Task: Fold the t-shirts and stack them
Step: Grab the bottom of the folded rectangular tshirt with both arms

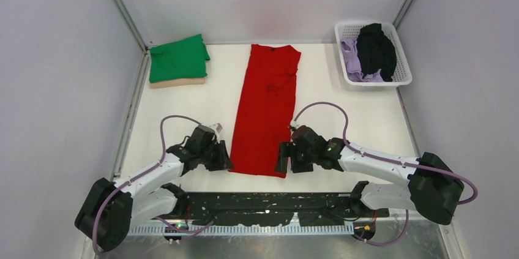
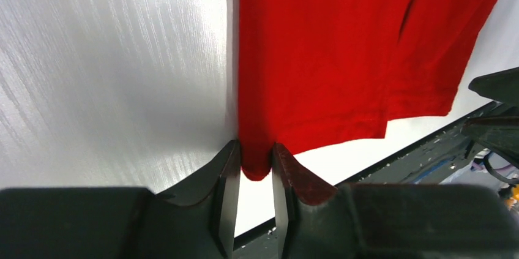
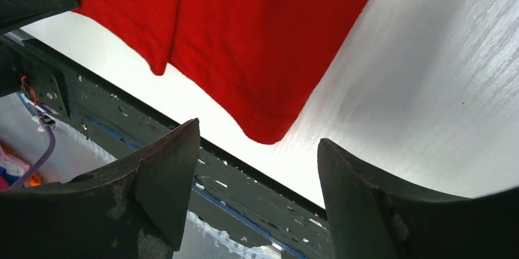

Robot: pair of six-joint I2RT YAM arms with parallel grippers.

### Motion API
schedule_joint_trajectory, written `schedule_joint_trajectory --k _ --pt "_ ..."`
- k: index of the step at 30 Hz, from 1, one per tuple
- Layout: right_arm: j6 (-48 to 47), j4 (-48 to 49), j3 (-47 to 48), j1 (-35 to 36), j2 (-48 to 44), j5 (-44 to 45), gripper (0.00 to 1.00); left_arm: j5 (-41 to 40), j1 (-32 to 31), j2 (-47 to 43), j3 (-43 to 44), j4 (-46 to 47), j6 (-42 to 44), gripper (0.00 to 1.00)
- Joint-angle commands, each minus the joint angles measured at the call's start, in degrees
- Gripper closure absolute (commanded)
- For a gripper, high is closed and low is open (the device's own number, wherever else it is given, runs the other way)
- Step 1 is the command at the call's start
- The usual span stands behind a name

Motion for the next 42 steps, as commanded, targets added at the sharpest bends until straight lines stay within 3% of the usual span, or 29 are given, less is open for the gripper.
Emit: schedule_joint_trajectory --k 1,5,11,16,24,28,33,42 --pt "1.2 2.0 0.4 0.6 1.9 -0.5 0.27 1.9 0.1 0.7 0.1 0.6 1.6 0.75" --pt "1.5 2.9 0.4 1.3 3.0 -1.3 0.34 4.0 0.0 0.9 -0.6 0.7 1.3 0.85" --pt "1.8 3.8 0.0 1.4 4.3 -1.5 0.42 5.0 -0.3 0.7 -2.1 2.0 0.0 0.89" --pt "2.2 3.1 -0.9 2.0 5.1 -3.6 0.53 5.1 -0.7 -1.2 -2.7 2.3 -1.9 1.00" --pt "3.2 0.7 -4.1 2.4 2.5 -1.9 0.59 4.6 -3.3 -4.3 -5.2 3.2 -5.3 1.00" --pt "3.8 0.9 -4.7 2.6 2.3 -1.0 0.71 4.0 -4.2 -4.8 -5.8 3.2 -6.6 1.00" --pt "3.3 0.0 -5.8 2.6 -0.8 -0.9 0.94 4.8 -5.5 -7.8 -6.4 3.2 -7.9 1.00" --pt "-0.5 2.2 -4.3 2.8 -7.1 1.6 0.95 5.5 -6.8 -11.3 -1.7 4.2 -7.4 1.00"
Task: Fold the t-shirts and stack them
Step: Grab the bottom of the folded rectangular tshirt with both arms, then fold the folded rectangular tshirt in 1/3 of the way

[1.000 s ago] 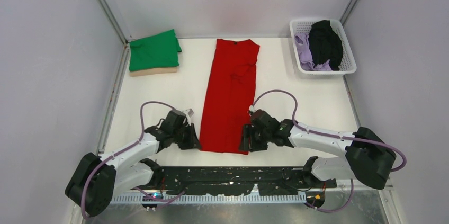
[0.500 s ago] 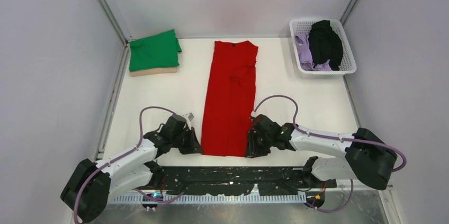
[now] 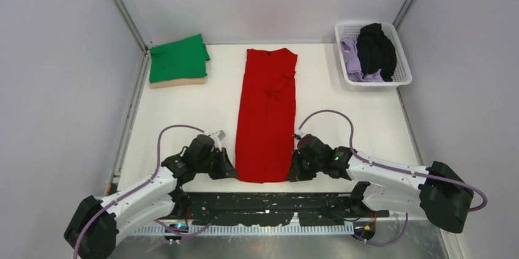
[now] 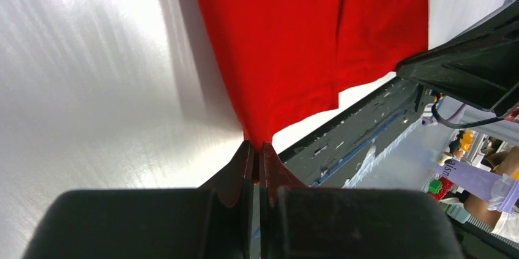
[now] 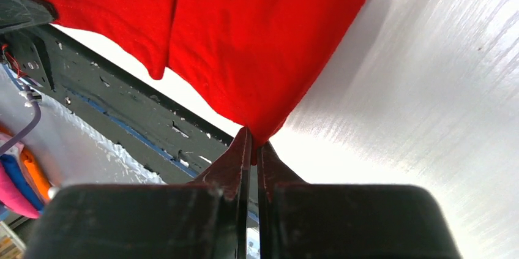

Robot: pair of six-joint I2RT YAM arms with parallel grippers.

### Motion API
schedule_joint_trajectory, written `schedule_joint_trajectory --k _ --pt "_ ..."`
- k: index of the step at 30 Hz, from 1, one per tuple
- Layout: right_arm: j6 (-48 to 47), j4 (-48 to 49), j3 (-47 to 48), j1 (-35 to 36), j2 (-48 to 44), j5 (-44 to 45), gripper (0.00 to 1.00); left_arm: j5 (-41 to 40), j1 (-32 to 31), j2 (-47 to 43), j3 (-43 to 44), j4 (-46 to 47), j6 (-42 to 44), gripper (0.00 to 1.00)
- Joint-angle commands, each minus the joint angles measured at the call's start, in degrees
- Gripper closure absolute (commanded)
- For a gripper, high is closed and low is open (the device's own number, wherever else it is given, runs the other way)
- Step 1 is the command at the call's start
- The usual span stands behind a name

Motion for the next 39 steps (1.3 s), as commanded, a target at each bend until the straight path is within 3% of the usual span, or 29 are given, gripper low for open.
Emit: schedule_joint_trajectory --k 1,9,24,39 --pt "-3.2 1.7 3.1 0.2 -1.6 3.8 0.95 0.5 -0.1 1.3 5.7 1.8 1.2 1.00" --pt "-9.4 2.6 12.0 -4.1 2.5 8.5 0.95 -1.3 4.3 12.9 17.5 3.8 3.8 1.00" --pt "-16.1 9.9 25.9 -23.6 17.7 -1.0 0.95 -1.7 14.6 35.1 41.5 0.8 12.0 1.00" --pt "-19.0 10.8 37.2 -33.3 32.3 -5.7 0.95 1.2 19.9 56.1 62.3 -3.4 14.6 1.00"
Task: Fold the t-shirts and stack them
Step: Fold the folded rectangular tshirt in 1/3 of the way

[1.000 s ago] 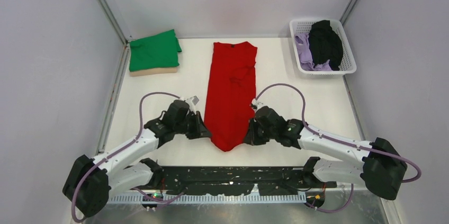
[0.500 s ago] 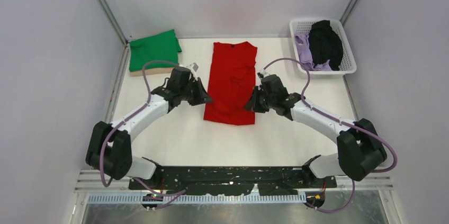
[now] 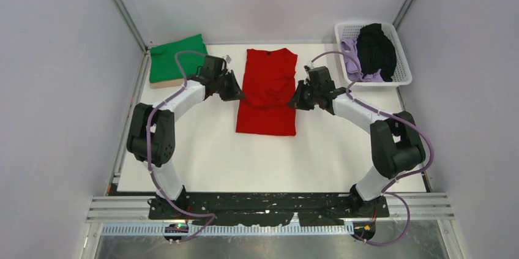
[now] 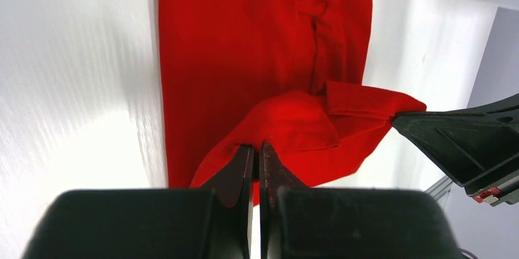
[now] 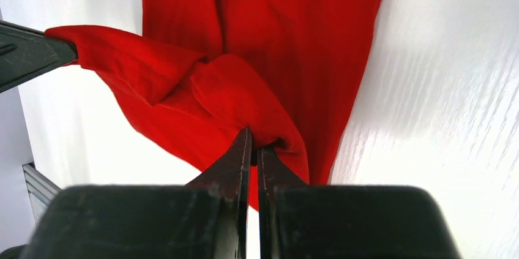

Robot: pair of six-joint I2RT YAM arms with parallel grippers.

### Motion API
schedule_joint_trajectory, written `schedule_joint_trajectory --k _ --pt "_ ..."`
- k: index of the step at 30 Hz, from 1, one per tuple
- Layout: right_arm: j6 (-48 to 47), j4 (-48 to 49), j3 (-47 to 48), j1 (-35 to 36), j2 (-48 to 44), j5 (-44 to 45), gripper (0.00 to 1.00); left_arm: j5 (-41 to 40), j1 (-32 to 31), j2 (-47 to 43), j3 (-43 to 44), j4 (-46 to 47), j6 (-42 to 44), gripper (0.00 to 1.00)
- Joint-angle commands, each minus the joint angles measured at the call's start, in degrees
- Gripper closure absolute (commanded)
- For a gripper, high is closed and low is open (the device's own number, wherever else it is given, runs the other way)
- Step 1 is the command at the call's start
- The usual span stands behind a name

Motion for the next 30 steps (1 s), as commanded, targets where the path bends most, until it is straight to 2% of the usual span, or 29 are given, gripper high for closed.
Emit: schedule_joint_trajectory --k 1,12,15,18,19,20,22,23,24,27,30 --pt "-1.5 3.1 5.0 -1.9 3.5 -3.1 0.95 1.0 1.3 3.6 6.6 -1.5 1.9 1.00" --pt "-0.2 5.0 8.5 -4.3 9.7 -3.6 0.95 2.3 2.2 13.3 16.9 -6.2 2.9 1.00" --pt "0.2 5.2 9.6 -4.6 11.6 -1.1 0.94 1.3 2.4 15.6 19.4 -7.1 2.6 0.90" --pt "1.6 5.6 12.9 -5.5 15.1 0.1 0.92 1.3 2.9 18.8 23.1 -7.4 1.9 0.86" --pt "2.0 5.7 13.7 -6.1 15.9 0.2 0.88 1.3 3.2 20.0 24.9 -7.6 1.3 0.83" --pt "2.9 5.8 15.8 -6.5 17.7 0.2 0.85 1.3 3.8 21.2 26.9 -8.0 0.7 0.76" --pt "4.5 5.8 18.4 -7.7 19.7 -1.0 0.59 1.2 5.0 23.2 31.1 -9.5 -0.3 0.36" --pt "4.8 5.8 18.8 -8.1 19.8 -2.0 0.52 1.6 5.4 23.3 33.5 -10.6 -0.3 0.21" --pt "4.8 5.7 19.2 -8.2 19.6 -2.0 0.41 1.6 5.7 22.8 34.3 -11.4 -0.2 0.04" --pt "3.2 5.2 16.7 -8.3 15.7 -1.6 0.23 2.0 5.7 18.4 31.6 -10.4 1.1 0.00" --pt "1.7 4.5 12.6 -8.2 11.2 -2.2 0.04 3.1 5.7 12.3 24.2 -9.1 2.1 0.01"
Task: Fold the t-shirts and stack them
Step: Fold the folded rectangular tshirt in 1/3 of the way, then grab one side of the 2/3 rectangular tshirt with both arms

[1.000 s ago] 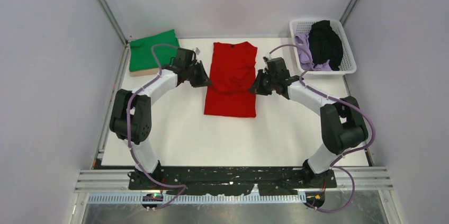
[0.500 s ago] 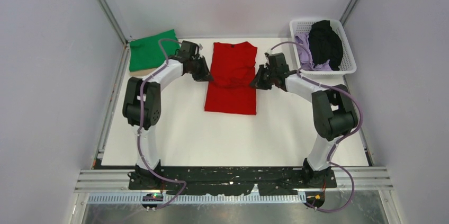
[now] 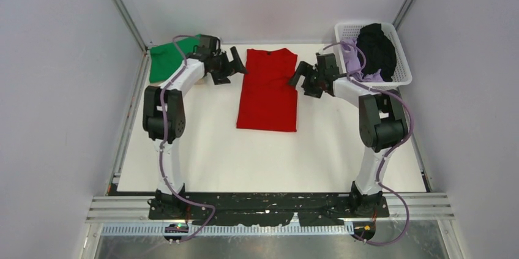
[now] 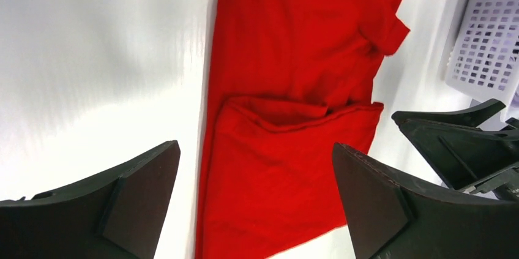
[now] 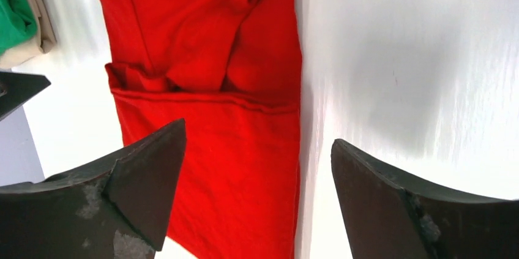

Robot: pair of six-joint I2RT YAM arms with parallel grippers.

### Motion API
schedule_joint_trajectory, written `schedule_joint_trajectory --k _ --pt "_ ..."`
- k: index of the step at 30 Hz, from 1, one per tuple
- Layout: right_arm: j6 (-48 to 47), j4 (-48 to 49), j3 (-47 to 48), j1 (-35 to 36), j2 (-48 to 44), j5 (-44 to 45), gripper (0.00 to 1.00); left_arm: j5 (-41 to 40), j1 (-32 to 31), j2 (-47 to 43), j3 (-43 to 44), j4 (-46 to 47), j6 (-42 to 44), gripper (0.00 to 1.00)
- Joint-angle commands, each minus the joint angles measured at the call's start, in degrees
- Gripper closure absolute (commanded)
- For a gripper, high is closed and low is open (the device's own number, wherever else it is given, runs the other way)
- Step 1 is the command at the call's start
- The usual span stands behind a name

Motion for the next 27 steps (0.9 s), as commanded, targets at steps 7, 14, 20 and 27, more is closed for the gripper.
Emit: schedule_joint_trajectory --k 7,14,20,27 --pt "-4.0 -1.2 -18.5 2.3 -21.5 -1.1 0.05 2.5 -0.3 -26.3 -30.9 4.7 2.1 0.01" --pt "-4.4 -2.0 -26.7 7.1 -25.5 0.1 0.03 3.6 -0.9 -30.9 -44.0 8.2 1.0 0.00" --pt "-2.8 -0.7 -29.4 8.6 -25.5 0.8 0.02 3.3 -1.7 -28.5 -46.0 9.2 1.3 0.06" --pt "-1.7 -0.1 -29.8 9.1 -23.9 1.9 0.02 3.8 -3.3 -23.1 -44.4 9.8 0.6 0.25"
